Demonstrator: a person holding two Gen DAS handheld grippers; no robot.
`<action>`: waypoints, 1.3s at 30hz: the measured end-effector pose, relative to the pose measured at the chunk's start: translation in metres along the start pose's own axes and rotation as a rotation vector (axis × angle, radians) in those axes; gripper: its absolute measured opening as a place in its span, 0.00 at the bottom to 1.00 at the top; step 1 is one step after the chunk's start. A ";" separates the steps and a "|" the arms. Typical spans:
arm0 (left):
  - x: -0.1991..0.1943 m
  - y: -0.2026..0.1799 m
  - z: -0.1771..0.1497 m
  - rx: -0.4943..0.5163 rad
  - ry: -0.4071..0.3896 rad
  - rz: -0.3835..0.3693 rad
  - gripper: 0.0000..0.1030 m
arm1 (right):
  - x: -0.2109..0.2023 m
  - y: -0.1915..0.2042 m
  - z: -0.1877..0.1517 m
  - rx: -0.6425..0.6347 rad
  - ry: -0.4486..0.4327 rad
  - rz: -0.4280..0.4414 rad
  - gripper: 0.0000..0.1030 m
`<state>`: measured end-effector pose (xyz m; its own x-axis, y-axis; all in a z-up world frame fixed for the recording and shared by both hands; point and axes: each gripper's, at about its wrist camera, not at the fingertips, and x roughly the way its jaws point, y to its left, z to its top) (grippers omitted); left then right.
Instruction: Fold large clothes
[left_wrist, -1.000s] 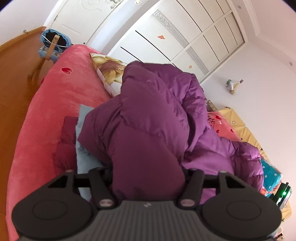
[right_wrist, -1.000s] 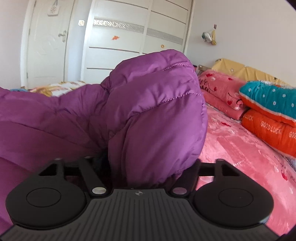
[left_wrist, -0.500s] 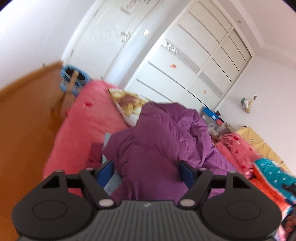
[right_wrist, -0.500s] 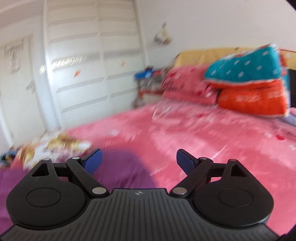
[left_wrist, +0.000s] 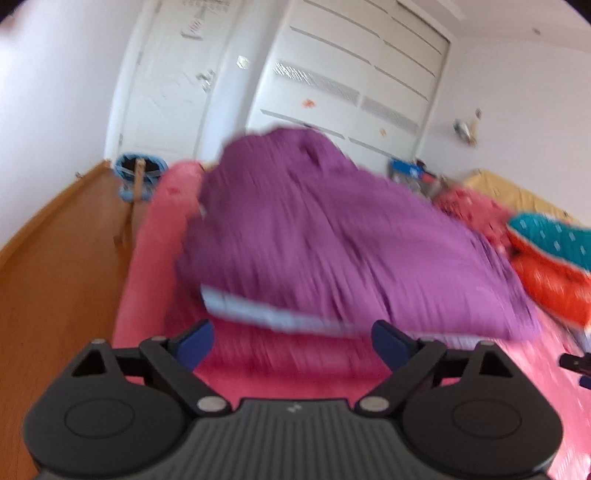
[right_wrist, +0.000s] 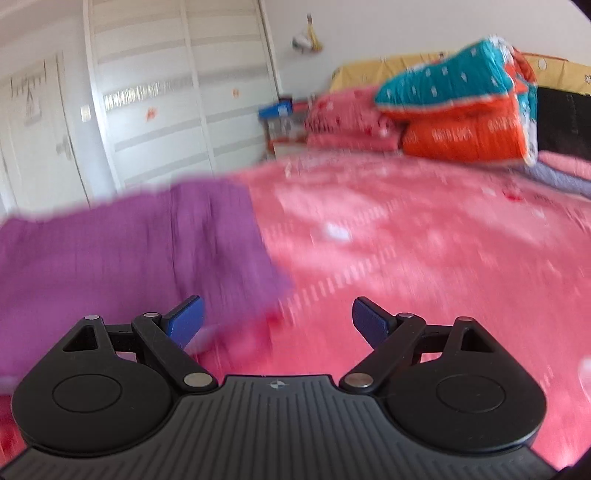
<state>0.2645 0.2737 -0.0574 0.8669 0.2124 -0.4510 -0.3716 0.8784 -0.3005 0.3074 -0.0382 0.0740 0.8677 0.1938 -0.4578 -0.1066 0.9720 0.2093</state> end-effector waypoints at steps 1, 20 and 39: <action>-0.005 -0.002 -0.011 0.002 0.011 -0.013 0.91 | -0.006 0.001 -0.015 -0.011 0.012 -0.003 1.00; -0.203 -0.048 -0.091 0.176 0.018 -0.192 0.99 | -0.232 0.004 -0.122 -0.056 -0.036 -0.049 1.00; -0.334 -0.023 -0.111 0.260 -0.022 -0.107 0.99 | -0.425 0.024 -0.173 -0.075 -0.159 -0.080 1.00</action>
<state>-0.0531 0.1347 0.0069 0.9049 0.1190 -0.4087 -0.1819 0.9761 -0.1186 -0.1482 -0.0746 0.1242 0.9399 0.0982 -0.3271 -0.0652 0.9917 0.1105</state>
